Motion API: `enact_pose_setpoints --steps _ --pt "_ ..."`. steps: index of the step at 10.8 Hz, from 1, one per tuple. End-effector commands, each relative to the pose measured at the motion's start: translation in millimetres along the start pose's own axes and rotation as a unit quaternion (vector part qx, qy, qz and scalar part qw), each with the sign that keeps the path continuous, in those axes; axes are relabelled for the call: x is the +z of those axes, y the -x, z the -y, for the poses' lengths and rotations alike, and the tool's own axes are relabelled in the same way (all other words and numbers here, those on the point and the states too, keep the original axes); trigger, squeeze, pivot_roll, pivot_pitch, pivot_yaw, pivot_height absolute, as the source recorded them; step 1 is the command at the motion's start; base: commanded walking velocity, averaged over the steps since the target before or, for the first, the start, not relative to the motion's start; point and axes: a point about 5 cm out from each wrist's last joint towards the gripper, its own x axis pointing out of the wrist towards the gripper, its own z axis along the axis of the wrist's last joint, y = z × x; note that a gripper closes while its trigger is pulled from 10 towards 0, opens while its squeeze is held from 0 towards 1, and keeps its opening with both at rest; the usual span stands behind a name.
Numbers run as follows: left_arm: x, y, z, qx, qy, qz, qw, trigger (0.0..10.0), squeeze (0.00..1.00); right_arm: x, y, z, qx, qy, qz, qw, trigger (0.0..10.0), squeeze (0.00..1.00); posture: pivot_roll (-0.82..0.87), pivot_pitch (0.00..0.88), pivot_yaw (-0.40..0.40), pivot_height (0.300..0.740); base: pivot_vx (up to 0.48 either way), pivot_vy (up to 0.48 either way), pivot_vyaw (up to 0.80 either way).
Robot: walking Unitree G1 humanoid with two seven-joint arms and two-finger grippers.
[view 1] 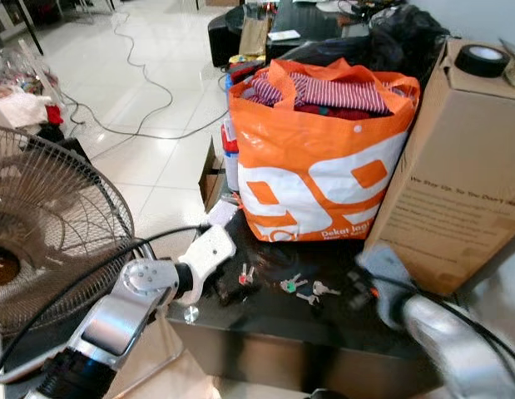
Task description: Hang keys on a hook
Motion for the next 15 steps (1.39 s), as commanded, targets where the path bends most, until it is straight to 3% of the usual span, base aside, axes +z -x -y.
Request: enact_pose_setpoints --steps 1,4,6,7,8,10,11,12,14,15 --pt "-6 0.3 -2.0 -0.008 -0.010 -0.032 0.999 10.0 0.00 -4 -12.2 -9.9 0.008 0.019 -0.019 1.000 10.0 1.00 -0.21 0.000 0.104 0.740 0.000 0.000 0.00" --pt "-16 -2.2 -1.2 -0.035 -0.031 -0.066 0.997 10.0 0.00 -20 -44.1 -36.3 0.045 0.056 -0.080 0.994 10.0 1.00 -0.21 0.000 0.077 0.740 0.000 0.000 0.00" --pt "-21 0.4 0.1 -0.042 -0.032 -0.076 0.996 10.0 0.00 -28 -46.3 -39.0 0.048 0.058 -0.096 0.993 10.0 1.00 -0.20 0.000 0.065 0.740 0.000 0.000 0.00" --pt "-23 2.7 2.6 -0.045 -0.028 -0.077 0.996 10.0 0.00 -33 -48.3 -40.4 0.041 0.065 -0.105 0.992 10.0 0.90 -0.20 0.000 0.053 0.740 0.000 0.000 0.00" --pt "-24 2.8 4.9 -0.049 -0.028 -0.078 0.995 10.0 0.00 -38 -51.2 -41.5 0.041 0.076 -0.111 0.990 10.0 0.00 -0.20 0.000 0.052 0.740 0.000 0.000 0.00" --pt "-24 1.7 7.6 -0.054 -0.028 -0.077 0.995 10.0 0.00 -41 -52.2 -39.4 0.033 0.087 -0.120 0.988 10.0 0.00 -0.20 0.000 0.055 0.740 0.000 0.000 0.00" --pt "-24 1.0 8.6 -0.056 -0.028 -0.077 0.995 10.0 0.00 -45 -52.1 -38.3 0.031 0.091 -0.127 0.987 8.5 0.00 -0.20 0.000 0.055 0.740 0.000 0.000 0.00" --pt "-24 0.4 9.0 -0.057 -0.028 -0.076 0.995 10.0 0.00 -47 -52.3 -38.2 0.031 0.086 -0.127 0.988 4.4 0.00 -0.20 0.000 0.054 0.740 0.000 0.000 0.00" --pt "-23 -0.2 9.8 -0.058 -0.029 -0.075 0.995 10.0 0.00 -48 -53.0 -38.5 0.029 0.083 -0.127 0.988 2.9 0.00 -0.20 0.000 0.053 0.740 0.000 0.000 0.00" --pt "-23 -0.4 10.3 -0.059 -0.028 -0.074 0.995 10.0 0.00 -49 -53.5 -37.8 0.026 0.083 -0.130 0.988 2.9 0.00 -0.20 0.000 0.053 0.740 0.000 0.000 0.00"
